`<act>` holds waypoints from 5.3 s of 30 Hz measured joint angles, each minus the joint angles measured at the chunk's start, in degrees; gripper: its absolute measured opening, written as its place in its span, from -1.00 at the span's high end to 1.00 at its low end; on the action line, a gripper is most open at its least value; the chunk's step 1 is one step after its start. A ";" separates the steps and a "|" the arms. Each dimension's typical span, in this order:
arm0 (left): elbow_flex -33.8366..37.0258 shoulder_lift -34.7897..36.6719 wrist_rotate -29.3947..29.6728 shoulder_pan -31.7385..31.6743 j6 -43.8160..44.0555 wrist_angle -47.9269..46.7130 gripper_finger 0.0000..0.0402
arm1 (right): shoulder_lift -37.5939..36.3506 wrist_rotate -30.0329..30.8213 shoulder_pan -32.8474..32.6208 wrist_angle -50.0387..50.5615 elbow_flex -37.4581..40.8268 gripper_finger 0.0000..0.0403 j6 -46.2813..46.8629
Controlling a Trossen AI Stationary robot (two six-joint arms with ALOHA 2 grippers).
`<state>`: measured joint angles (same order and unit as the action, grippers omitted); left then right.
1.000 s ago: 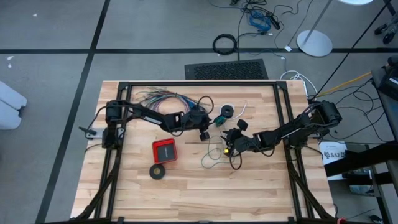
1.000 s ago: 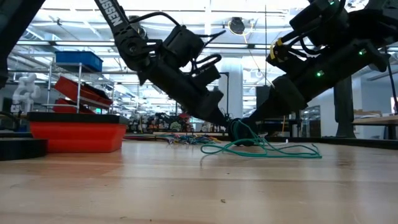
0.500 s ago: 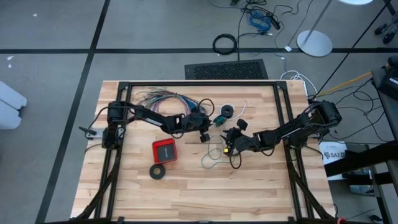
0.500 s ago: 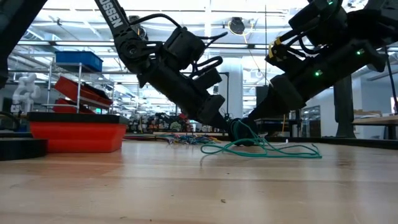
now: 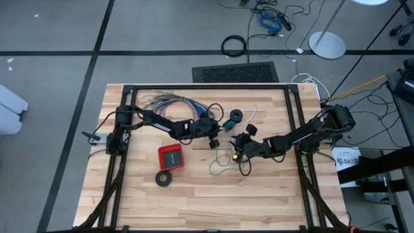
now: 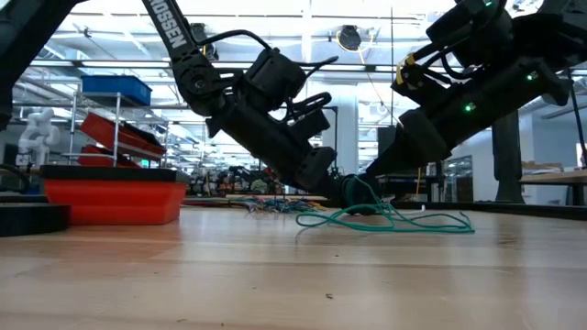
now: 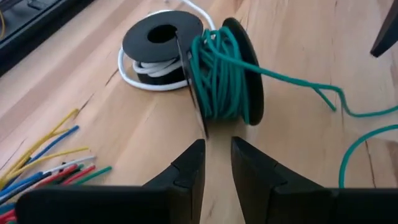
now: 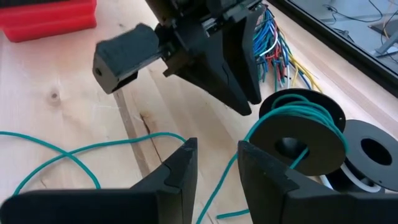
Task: Coil cords
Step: Uncoil the green wire from the spool
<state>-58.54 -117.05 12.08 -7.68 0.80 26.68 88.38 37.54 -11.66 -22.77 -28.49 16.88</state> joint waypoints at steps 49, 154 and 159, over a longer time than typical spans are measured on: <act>-8.50 -9.09 3.17 0.96 -1.18 -0.02 0.99 | 0.00 -0.43 -0.09 -0.46 -0.04 0.49 -1.19; -8.68 -4.78 3.21 4.10 -3.04 -5.10 0.99 | -5.53 2.88 3.84 13.55 -0.04 0.25 -6.52; -8.66 -3.09 3.21 5.06 -4.51 -5.34 0.99 | -5.53 1.10 3.82 12.47 -0.04 0.25 -6.64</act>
<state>-67.20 -120.15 15.29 -2.63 -3.71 21.33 82.85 38.64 -7.84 -10.29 -28.53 10.25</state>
